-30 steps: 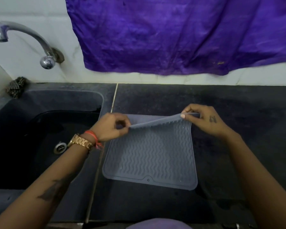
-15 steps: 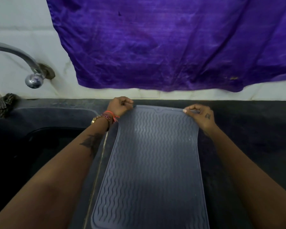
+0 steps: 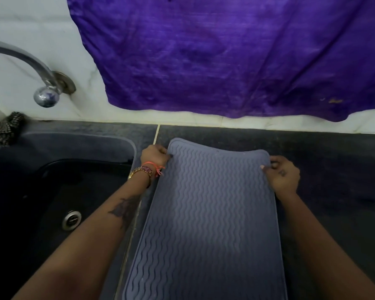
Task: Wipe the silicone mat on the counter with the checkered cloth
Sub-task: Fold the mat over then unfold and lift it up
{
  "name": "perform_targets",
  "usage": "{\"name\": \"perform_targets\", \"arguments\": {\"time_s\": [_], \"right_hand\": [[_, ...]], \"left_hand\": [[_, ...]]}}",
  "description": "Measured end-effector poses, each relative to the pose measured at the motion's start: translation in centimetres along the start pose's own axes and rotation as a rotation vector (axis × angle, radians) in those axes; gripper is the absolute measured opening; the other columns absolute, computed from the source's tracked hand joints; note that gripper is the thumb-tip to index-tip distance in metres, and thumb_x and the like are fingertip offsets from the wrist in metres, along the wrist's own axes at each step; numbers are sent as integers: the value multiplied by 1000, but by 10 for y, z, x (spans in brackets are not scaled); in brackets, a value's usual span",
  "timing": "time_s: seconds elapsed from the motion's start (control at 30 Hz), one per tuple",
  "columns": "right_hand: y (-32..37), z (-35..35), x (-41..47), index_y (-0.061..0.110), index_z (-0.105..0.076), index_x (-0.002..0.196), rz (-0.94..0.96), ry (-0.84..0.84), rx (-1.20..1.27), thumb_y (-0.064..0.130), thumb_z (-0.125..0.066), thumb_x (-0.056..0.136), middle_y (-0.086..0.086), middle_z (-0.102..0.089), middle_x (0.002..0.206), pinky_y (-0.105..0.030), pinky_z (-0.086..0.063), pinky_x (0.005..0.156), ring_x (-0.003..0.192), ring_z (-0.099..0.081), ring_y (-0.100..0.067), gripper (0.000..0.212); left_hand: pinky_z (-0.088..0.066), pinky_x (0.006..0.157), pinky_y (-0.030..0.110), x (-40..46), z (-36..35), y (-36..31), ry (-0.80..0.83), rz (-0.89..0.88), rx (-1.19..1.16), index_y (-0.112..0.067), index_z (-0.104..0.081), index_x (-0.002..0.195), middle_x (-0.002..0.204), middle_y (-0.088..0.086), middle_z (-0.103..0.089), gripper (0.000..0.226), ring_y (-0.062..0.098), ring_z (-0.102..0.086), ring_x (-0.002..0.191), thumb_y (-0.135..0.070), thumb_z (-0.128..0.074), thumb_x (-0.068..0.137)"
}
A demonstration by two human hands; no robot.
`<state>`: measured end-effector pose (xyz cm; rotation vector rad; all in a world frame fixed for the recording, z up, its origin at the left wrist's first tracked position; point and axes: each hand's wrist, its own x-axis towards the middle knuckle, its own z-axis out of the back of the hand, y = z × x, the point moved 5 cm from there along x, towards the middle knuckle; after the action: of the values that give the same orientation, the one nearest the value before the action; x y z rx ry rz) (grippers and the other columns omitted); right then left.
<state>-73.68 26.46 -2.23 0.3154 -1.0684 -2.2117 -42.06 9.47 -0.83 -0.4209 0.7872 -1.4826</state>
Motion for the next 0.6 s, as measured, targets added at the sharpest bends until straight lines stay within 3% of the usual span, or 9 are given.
{"name": "perform_targets", "arguments": {"time_s": [0.23, 0.5, 0.6], "right_hand": [[28, 0, 4, 8, -66, 105, 70, -10, 131, 17, -72, 79, -5, -67, 91, -15, -43, 59, 72, -59, -12, 29], [33, -33, 11, 2, -66, 102, 37, 61, 97, 8, -70, 80, -16, -69, 98, -32, -53, 72, 77, -60, -20, 23], [29, -35, 15, 1, -66, 102, 49, 50, 88, 8, -70, 80, -18, -70, 96, -30, -52, 69, 75, -60, -20, 23]], "left_hand": [[-42, 71, 22, -1, 30, 15, -81, 58, -83, -4, -71, 92, 88, 10, -68, 21, 16, -56, 76, -19, -72, 78], [-49, 78, 29, 0, 28, 25, -93, 124, -27, -1, -71, 97, 99, 17, -71, 26, 29, -65, 93, -20, -72, 78], [-48, 75, 29, 5, 26, 21, -110, 116, -19, 0, -71, 98, 99, 18, -71, 29, 29, -65, 93, -20, -72, 78]]}}
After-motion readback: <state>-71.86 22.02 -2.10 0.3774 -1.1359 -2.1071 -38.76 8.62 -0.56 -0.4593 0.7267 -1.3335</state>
